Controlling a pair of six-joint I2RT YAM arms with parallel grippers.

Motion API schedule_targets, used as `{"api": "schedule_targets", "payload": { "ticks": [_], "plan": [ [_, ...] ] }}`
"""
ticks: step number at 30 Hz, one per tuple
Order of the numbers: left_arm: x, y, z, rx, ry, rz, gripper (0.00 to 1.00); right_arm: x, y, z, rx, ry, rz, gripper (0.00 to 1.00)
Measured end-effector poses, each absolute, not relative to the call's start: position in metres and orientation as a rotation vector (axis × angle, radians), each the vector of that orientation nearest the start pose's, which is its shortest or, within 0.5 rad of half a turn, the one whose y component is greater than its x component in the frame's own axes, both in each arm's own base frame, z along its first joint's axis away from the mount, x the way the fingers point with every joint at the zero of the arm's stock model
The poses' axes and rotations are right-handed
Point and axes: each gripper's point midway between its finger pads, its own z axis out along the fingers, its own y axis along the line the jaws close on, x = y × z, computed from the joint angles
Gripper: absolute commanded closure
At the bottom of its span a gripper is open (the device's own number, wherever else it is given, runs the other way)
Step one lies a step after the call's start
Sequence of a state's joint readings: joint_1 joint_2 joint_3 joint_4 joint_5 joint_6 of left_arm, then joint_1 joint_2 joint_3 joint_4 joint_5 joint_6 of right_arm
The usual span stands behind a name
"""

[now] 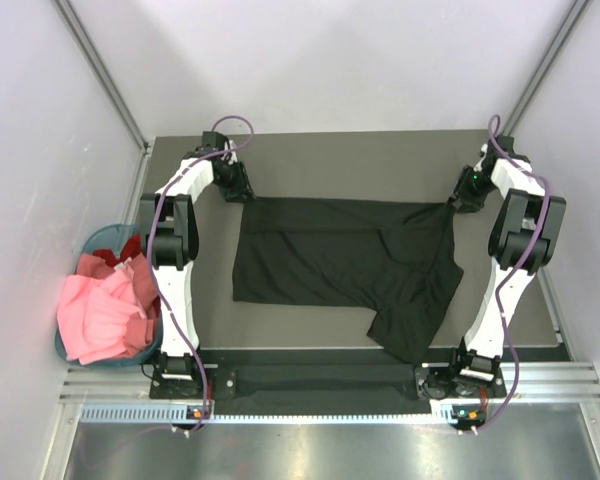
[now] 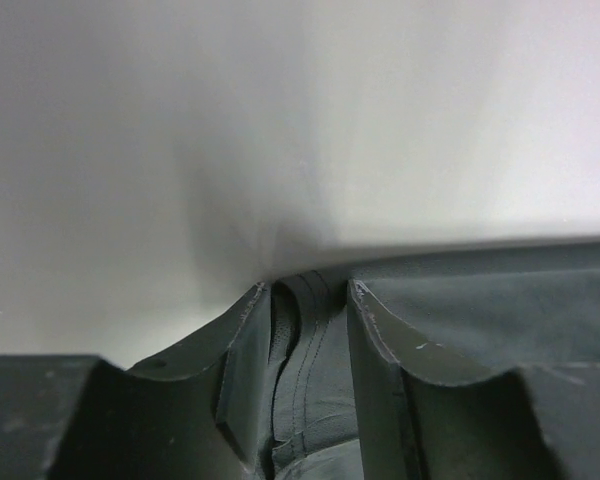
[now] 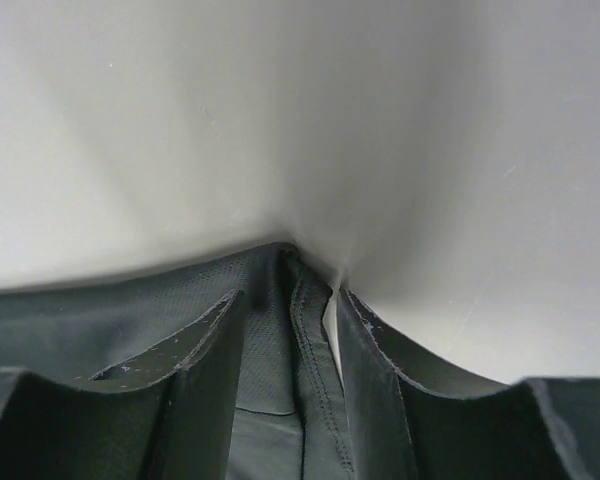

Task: Fold and stack the t-shirts
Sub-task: Fold the tshirt

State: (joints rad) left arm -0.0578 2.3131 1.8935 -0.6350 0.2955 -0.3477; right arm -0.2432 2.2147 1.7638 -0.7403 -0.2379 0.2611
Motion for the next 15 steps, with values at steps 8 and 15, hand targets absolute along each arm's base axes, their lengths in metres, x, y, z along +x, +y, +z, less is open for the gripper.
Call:
{"api": "schedule_targets", "payload": {
  "ticks": [8,15],
  "plan": [
    [0.5258,-0.0974,0.0358,-0.308,2.633,-0.545,0.69,0.4781,-0.0652,0.0313,0.624,2.671,0.333,0.70],
    [0.5251,-0.0961,0.0324,-0.330,2.639,-0.535,1.00,0.4831,-0.0657,0.0287,0.632,2.658,0.335,0.96]
  ]
}}
